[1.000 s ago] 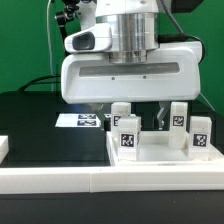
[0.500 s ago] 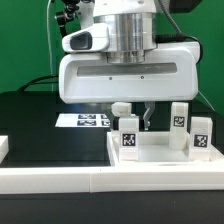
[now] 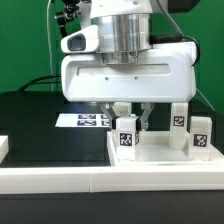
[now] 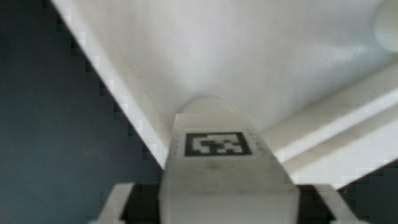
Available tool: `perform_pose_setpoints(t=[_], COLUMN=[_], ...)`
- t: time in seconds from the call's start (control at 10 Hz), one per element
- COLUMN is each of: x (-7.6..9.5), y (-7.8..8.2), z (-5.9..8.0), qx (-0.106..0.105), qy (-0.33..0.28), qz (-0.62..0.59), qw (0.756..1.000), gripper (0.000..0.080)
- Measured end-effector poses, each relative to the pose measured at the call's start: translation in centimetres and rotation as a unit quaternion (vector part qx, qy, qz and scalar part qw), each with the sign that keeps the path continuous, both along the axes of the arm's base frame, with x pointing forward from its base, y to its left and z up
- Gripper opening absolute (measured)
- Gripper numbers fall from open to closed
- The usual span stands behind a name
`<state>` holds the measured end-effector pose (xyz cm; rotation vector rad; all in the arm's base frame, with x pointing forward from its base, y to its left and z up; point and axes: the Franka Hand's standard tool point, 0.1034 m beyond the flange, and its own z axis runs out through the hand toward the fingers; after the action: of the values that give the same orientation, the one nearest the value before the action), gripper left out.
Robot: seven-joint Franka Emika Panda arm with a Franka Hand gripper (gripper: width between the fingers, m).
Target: Assemble square table
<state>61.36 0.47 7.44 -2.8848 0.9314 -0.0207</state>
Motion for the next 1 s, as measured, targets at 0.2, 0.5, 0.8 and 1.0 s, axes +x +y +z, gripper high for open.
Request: perform_pose_setpoints(t=[0.2,0.5,0.8,1.0], x=[-0.01,0.06,-0.01,-0.06], y=[-0.05,0.01,0.03,0.28], z=[-0.01,0.0,0.1,-0.05], qx=[0.013,0.025,0.032,0.034], qy=[0.007,0.027,0.048,0.058], qz=[-0.089,-0.218,-0.33,-0.406], qw=[0.996,0.975,0.942,0.911], gripper=[0.0291,0.0291,0.0291,0.0291])
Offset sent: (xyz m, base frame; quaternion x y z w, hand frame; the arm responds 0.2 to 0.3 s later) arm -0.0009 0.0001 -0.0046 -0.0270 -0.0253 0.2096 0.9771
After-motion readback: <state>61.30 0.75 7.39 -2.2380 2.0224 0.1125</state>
